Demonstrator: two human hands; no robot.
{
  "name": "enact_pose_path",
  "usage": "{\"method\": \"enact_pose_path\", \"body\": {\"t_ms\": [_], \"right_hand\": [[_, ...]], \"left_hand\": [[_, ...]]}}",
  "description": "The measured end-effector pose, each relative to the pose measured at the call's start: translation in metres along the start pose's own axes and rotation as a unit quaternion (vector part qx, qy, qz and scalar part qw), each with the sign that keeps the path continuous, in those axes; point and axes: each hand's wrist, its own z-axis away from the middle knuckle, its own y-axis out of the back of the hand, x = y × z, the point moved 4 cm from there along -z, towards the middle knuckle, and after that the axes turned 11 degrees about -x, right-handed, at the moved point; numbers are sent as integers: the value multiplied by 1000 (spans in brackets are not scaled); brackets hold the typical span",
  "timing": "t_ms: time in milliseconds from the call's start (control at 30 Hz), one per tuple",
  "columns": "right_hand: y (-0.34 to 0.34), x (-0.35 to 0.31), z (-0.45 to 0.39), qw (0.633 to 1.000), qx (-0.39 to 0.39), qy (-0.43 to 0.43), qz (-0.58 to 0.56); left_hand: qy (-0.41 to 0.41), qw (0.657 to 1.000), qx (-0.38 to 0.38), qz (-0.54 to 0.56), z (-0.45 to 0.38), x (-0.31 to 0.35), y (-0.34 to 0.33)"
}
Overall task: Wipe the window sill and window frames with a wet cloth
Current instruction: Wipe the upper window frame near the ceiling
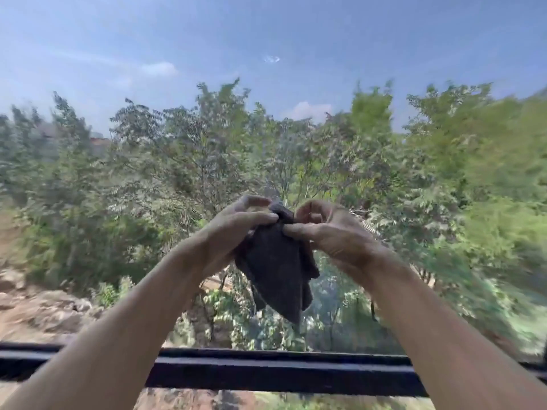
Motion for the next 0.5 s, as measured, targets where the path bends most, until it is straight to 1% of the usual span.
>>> {"method": "enact_pose_path", "body": {"t_ms": [67, 133, 167, 233, 267, 300, 333, 367, 400, 433, 467, 500], "right_hand": [[-26, 9, 11, 997, -21, -4, 70], [-43, 18, 22, 990, -32, -19, 137], [-48, 22, 26, 984, -25, -25, 176], [-52, 24, 37, 965, 28, -26, 258], [-53, 24, 39, 954, 54, -19, 293], [-56, 25, 48, 941, 73, -9, 330], [-60, 24, 53, 927, 82, 5, 366], [-65, 26, 58, 912, 83, 21, 401], [-67, 29, 65, 899, 79, 30, 429], [-67, 35, 77, 891, 73, 31, 447], [-71, 40, 80, 889, 70, 29, 451], [-70, 49, 88, 896, 59, 18, 440]], "left_hand": [[32, 998, -19, -52, 26, -22, 7], [66, 985, -12, -162, 46, -33, 10], [85, 976, 5, -199, 54, -39, 11], [113, 954, 14, -278, 66, -45, 10], [117, 937, 21, -329, 69, -47, 8], [108, 911, 39, -397, 75, -48, 1], [92, 870, 77, -479, 78, -47, -5], [74, 823, 137, -547, 83, -46, -11], [65, 781, 190, -591, 87, -45, -19], [57, 758, 230, -608, 92, -48, -31], [50, 749, 247, -613, 94, -49, -31], [57, 747, 244, -616, 95, -54, -36]]}}
